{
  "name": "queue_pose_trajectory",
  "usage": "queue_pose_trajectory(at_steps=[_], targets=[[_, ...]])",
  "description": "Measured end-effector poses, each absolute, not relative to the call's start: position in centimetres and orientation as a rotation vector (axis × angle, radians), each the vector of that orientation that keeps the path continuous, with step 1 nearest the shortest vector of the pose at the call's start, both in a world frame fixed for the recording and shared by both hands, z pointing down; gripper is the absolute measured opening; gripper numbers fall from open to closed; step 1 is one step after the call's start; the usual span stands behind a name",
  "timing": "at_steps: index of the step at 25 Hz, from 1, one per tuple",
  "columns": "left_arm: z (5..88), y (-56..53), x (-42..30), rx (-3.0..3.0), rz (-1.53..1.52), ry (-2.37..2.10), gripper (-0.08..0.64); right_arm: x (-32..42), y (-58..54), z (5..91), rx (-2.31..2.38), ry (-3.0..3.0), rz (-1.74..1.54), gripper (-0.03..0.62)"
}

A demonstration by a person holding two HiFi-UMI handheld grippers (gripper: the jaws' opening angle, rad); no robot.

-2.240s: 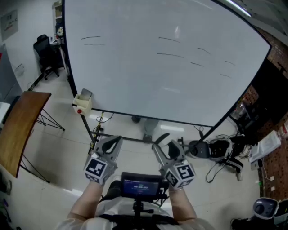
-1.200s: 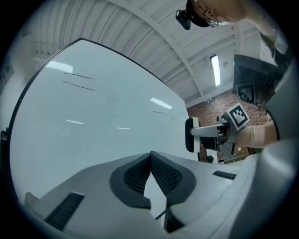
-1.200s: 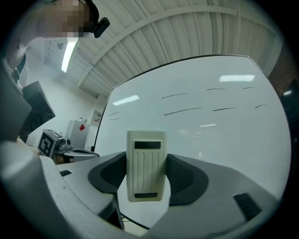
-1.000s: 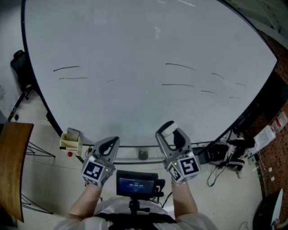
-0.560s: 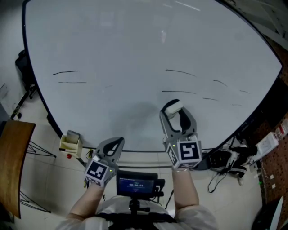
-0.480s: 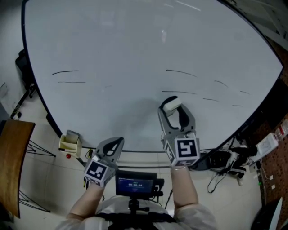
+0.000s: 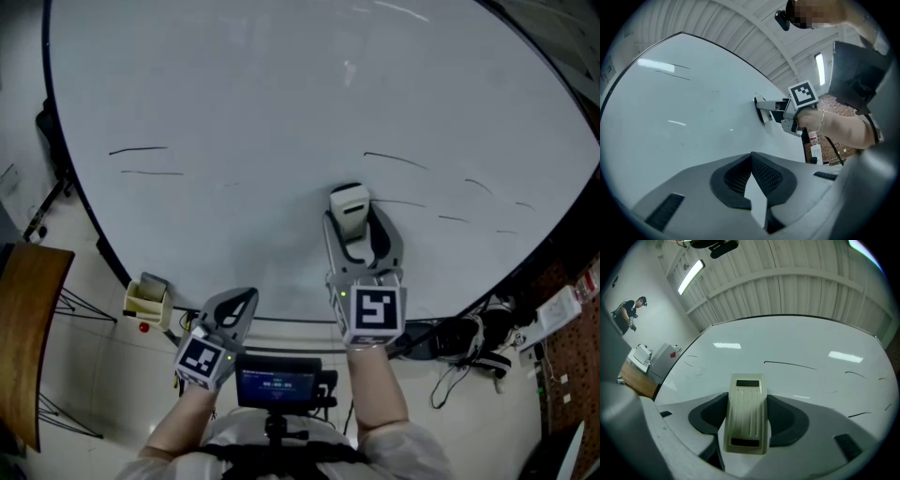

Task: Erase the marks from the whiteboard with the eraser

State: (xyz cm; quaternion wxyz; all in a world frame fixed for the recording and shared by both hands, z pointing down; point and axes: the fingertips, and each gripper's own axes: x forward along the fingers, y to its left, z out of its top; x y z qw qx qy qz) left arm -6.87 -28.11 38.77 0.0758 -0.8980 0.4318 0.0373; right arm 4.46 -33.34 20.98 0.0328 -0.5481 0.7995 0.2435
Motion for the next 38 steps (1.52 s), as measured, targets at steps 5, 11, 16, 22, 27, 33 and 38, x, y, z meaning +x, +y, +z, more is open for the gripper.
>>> queue_pose_trajectory(at_steps=[5, 11, 16, 22, 27, 33, 38], targets=[[39.0, -28.9, -7.5, -2.697, 0.123, 1.300, -0.006, 4.0, -33.8, 20.9, -1.712, 2.424, 0.831, 0.265], [39.6, -29.5, -7.8, -2.715, 0.124, 1.307, -0.006, 3.8, -33.8, 20.9, -1.740, 2.416, 0.876, 0.268], [39.6, -29.8, -7.3, -2.723, 0.130, 1.295, -0.006, 4.2, -33.9, 20.9, -1.720, 2.429, 0.819, 0.268], [39.5, -29.8, -6.5, -2.728, 0.127, 1.274, -0.006, 6.9, -34.1, 20.8, -1.668, 2.442, 0.661, 0.273], [39.3, -29.6, -5.8, -2.727, 0.128, 1.257, -0.006, 7.7, -34.1, 20.7, -1.672, 2.439, 0.671, 0.273], [39.1, -29.4, -5.4, -2.726, 0.136, 1.256, -0.006, 9.8, -34.3, 20.8, -1.704, 2.427, 0.650, 0.272], [39.0, -29.2, -4.6, -2.729, 0.134, 1.241, -0.006, 13.7, -34.6, 21.0, -1.799, 2.369, 0.566, 0.270]])
